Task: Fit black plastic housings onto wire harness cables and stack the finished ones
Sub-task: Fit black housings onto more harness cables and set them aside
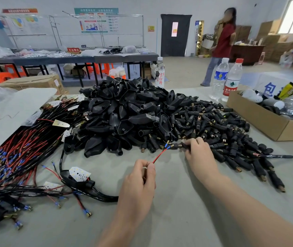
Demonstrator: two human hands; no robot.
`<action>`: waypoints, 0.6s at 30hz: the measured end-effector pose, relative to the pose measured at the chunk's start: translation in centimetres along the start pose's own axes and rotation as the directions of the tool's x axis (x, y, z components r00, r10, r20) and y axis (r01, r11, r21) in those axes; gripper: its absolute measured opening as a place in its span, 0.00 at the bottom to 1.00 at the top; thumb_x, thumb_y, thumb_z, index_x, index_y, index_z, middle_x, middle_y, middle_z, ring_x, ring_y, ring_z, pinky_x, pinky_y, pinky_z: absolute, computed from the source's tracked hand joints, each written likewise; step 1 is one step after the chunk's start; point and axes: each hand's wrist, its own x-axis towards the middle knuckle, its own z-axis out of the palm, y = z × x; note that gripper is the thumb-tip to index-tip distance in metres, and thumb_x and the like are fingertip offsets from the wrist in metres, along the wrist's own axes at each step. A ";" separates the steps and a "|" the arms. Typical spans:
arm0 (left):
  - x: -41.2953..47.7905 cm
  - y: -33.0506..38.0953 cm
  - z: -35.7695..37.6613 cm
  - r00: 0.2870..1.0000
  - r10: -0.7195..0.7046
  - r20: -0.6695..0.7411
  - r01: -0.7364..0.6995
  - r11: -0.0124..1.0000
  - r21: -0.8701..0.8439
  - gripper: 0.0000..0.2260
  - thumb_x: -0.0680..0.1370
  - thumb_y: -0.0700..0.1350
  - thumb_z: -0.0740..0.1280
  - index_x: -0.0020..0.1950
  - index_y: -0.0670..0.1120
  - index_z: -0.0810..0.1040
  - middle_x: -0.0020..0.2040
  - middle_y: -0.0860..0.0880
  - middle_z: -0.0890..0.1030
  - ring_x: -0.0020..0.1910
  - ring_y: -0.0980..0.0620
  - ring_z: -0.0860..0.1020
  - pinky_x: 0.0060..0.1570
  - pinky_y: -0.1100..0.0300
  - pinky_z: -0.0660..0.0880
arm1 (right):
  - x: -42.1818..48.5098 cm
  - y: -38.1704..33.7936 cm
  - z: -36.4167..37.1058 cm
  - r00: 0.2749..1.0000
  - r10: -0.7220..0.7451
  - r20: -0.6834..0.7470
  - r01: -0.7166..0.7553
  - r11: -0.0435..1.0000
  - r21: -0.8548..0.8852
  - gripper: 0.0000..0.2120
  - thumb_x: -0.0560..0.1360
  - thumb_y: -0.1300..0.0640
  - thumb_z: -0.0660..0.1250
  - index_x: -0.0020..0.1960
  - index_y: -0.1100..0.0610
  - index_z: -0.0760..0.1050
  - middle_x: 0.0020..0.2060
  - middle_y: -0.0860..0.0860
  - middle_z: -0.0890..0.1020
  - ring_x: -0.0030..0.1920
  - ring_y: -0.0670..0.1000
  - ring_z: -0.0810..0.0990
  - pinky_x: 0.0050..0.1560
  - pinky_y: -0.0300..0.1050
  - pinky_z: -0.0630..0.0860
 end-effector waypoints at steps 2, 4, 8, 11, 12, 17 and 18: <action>0.0 0.0 0.0 1.000 0.003 -0.005 -0.003 1.000 0.000 0.11 0.82 0.59 0.56 0.46 0.54 0.71 0.32 0.53 0.79 0.28 0.52 0.76 0.36 0.41 0.77 | -1.0 0.1 -0.7 0.999 0.040 0.024 -0.042 0.994 0.103 0.11 0.79 0.60 0.64 0.61 0.59 0.75 0.57 0.55 0.76 0.56 0.58 0.73 0.56 0.47 0.68; 0.0 -0.2 0.0 1.000 0.012 -0.023 -0.012 1.000 0.010 0.12 0.81 0.60 0.56 0.46 0.55 0.71 0.34 0.54 0.80 0.29 0.53 0.77 0.37 0.42 0.77 | -2.2 0.2 -1.4 0.996 0.076 0.054 -0.086 0.971 0.223 0.12 0.78 0.59 0.65 0.61 0.56 0.74 0.56 0.51 0.77 0.50 0.54 0.77 0.49 0.40 0.70; 0.2 -0.2 0.1 0.996 0.045 -0.082 -0.045 0.999 0.007 0.12 0.81 0.60 0.57 0.45 0.55 0.71 0.34 0.53 0.79 0.32 0.52 0.77 0.38 0.42 0.76 | -4.5 -0.1 -2.1 0.966 0.225 0.124 -0.250 0.706 0.663 0.15 0.78 0.60 0.66 0.63 0.49 0.75 0.45 0.46 0.80 0.31 0.42 0.77 0.31 0.28 0.71; 0.0 -0.1 0.0 0.992 0.089 -0.093 -0.089 0.996 0.002 0.12 0.80 0.60 0.57 0.50 0.54 0.73 0.31 0.50 0.73 0.30 0.49 0.72 0.33 0.41 0.73 | -5.4 -1.1 -2.5 0.910 0.274 0.312 -0.351 0.108 0.930 0.13 0.79 0.66 0.63 0.60 0.57 0.80 0.42 0.53 0.84 0.37 0.48 0.83 0.43 0.39 0.81; 0.0 0.0 0.0 0.991 0.101 -0.089 -0.102 0.995 -0.003 0.11 0.80 0.59 0.58 0.51 0.54 0.74 0.29 0.50 0.71 0.28 0.50 0.70 0.31 0.44 0.72 | -5.6 -1.5 -2.6 0.894 0.267 0.361 -0.355 -0.070 0.932 0.12 0.80 0.68 0.62 0.57 0.59 0.81 0.42 0.55 0.85 0.39 0.51 0.84 0.43 0.42 0.83; -0.1 0.0 0.0 0.991 0.128 -0.041 -0.129 0.991 -0.029 0.11 0.79 0.58 0.60 0.51 0.52 0.74 0.28 0.53 0.65 0.27 0.53 0.63 0.28 0.52 0.63 | -5.9 -2.8 -3.3 0.853 0.158 0.497 -0.395 -0.424 0.815 0.10 0.80 0.68 0.59 0.55 0.69 0.78 0.48 0.62 0.83 0.47 0.55 0.86 0.44 0.40 0.83; -0.2 0.0 0.0 0.991 0.132 -0.024 -0.133 0.991 -0.026 0.11 0.79 0.59 0.60 0.50 0.52 0.74 0.28 0.52 0.66 0.27 0.51 0.64 0.28 0.52 0.63 | -6.0 -2.8 -3.4 0.849 0.125 0.513 -0.418 -0.434 0.798 0.11 0.80 0.67 0.59 0.57 0.69 0.78 0.49 0.62 0.83 0.48 0.55 0.86 0.44 0.41 0.83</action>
